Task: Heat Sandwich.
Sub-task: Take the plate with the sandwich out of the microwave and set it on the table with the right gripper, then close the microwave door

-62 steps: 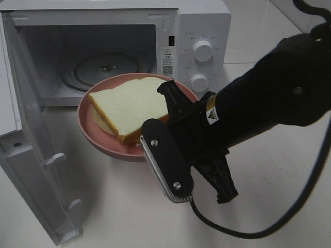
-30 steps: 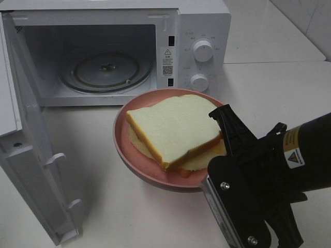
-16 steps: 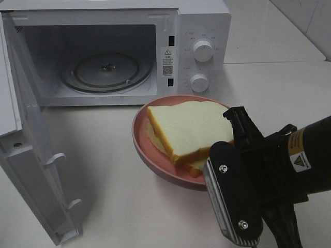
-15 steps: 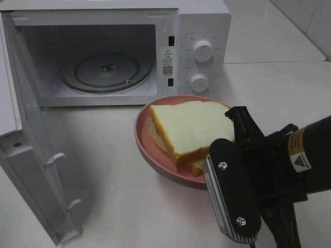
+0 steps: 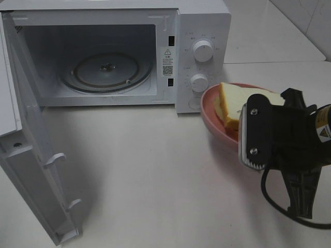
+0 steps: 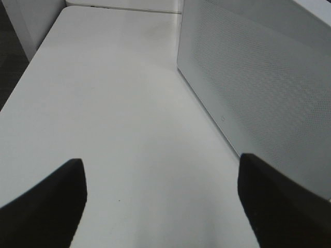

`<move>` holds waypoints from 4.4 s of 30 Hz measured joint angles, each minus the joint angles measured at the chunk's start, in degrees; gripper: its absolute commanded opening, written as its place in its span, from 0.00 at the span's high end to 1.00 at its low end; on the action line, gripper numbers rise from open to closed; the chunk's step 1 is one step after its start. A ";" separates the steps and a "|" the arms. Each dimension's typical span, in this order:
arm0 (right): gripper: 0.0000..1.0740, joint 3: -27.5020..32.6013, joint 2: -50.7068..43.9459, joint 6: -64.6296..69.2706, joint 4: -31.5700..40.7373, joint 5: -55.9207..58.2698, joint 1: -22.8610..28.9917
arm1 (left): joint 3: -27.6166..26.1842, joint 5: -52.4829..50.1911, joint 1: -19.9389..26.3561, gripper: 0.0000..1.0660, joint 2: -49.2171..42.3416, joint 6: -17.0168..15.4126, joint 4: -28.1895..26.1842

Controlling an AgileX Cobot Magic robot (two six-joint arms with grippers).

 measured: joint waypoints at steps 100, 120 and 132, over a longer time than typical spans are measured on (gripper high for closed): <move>0.46 -23.26 -10.89 37.01 14.15 45.72 -29.79 | 0.00 0.00 0.00 0.28 0.00 0.00 0.00; 0.46 -7.45 -44.18 37.82 14.32 45.55 -29.79 | 0.00 0.00 0.00 0.28 0.00 0.00 0.00; 0.46 0.74 -58.56 37.82 14.09 40.39 -29.79 | 0.00 0.00 0.00 0.28 0.00 0.00 0.00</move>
